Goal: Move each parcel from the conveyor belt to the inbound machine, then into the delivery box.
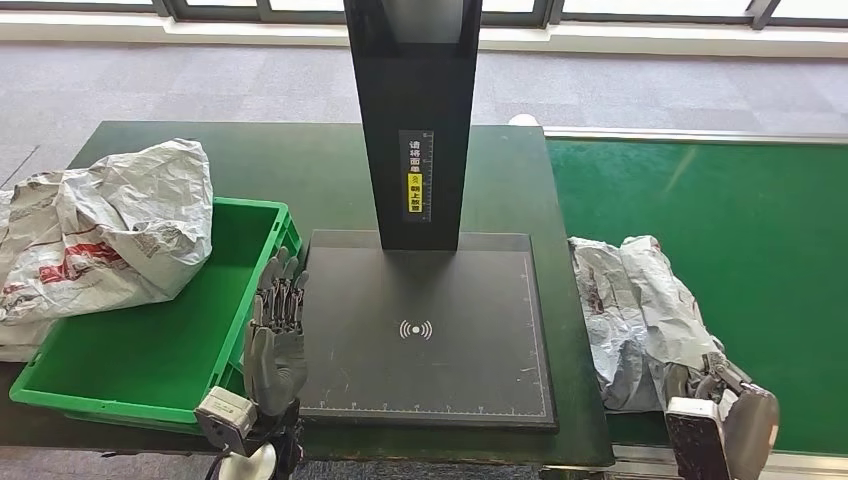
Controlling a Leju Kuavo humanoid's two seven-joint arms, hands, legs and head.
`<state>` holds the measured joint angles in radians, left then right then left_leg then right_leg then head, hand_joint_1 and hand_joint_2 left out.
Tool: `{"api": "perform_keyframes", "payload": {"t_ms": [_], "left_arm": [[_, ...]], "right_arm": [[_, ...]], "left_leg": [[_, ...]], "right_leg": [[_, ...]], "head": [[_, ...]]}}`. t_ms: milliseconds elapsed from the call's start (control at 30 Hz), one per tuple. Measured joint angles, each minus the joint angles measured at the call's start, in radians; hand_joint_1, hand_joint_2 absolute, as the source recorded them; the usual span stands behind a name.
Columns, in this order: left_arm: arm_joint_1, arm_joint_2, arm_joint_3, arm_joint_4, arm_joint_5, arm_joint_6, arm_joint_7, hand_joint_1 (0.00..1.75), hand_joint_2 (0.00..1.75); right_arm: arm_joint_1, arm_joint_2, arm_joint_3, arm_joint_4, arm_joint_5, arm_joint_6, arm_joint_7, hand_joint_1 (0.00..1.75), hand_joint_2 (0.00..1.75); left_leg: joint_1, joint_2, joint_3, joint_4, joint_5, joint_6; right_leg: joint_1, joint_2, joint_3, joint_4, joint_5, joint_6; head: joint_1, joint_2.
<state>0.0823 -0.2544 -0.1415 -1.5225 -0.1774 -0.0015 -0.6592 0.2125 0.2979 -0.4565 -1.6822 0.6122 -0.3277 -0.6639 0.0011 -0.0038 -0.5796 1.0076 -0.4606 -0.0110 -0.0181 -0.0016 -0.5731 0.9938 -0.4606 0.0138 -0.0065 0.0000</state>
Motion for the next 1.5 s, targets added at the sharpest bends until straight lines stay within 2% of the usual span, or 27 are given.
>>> {"api": "perform_keyframes", "payload": {"t_ms": [700, 800, 933, 1100, 1267, 1500], "left_arm": [[-0.028, 0.0, 0.001, 0.028, 0.004, -0.007, 0.004, 0.0, 0.0], [-0.05, -0.001, 0.001, 0.045, 0.008, -0.018, 0.006, 0.0, 0.0], [-0.08, -0.004, -0.006, 0.08, 0.015, -0.03, 0.006, 0.0, 0.0], [-0.087, -0.005, -0.015, 0.095, 0.02, -0.023, 0.009, 0.0, 0.0], [-0.086, -0.005, -0.016, 0.081, 0.033, -0.014, 0.018, 0.0, 0.0], [-0.083, -0.005, -0.016, 0.052, 0.048, -0.001, 0.023, 0.0, 0.0]], "right_arm": [[-0.042, -0.001, 0.068, 0.0, -0.075, -0.008, -0.021, 1.75, 1.75], [-0.084, -0.002, 0.175, 0.009, -0.072, 0.054, -0.016, 1.75, 1.75], [-0.176, -0.001, 0.435, 0.101, -0.073, 0.134, -0.009, 1.75, 1.75], [-0.263, -0.006, 0.69, 0.258, -0.12, 0.106, 0.027, 1.75, 1.75], [-0.315, -0.009, 0.779, 0.349, -0.162, 0.107, 0.037, 1.75, 1.75], [-0.337, -0.009, 0.799, 0.422, -0.183, 0.123, 0.043, 1.75, 1.75]], "left_leg": [[0.0, 0.0, -0.001, 0.0, 0.0, 0.0], [0.0, 0.003, 0.0, 0.0, 0.001, -0.001], [0.002, 0.006, 0.001, 0.0, 0.002, -0.003], [0.003, 0.004, 0.0, 0.0, 0.004, -0.005], [0.003, 0.002, 0.0, 0.0, 0.004, -0.005], [0.003, 0.002, -0.001, 0.0, 0.003, -0.005]], "right_leg": [[0.0, 0.0, 0.0, 0.0, 0.0, 0.0], [0.0, 0.003, -0.001, 0.001, 0.001, -0.001], [0.002, 0.006, -0.002, 0.002, 0.003, -0.004], [0.003, 0.004, -0.002, 0.003, 0.003, -0.004], [0.003, 0.004, -0.002, 0.002, 0.003, -0.004], [0.003, 0.003, -0.003, 0.002, 0.003, -0.004]], "head": [[0.0, 0.0], [0.0, 0.0], [0.0, 0.0], [0.0, 0.0], [0.0, 0.0], [0.0, 0.0]]}}
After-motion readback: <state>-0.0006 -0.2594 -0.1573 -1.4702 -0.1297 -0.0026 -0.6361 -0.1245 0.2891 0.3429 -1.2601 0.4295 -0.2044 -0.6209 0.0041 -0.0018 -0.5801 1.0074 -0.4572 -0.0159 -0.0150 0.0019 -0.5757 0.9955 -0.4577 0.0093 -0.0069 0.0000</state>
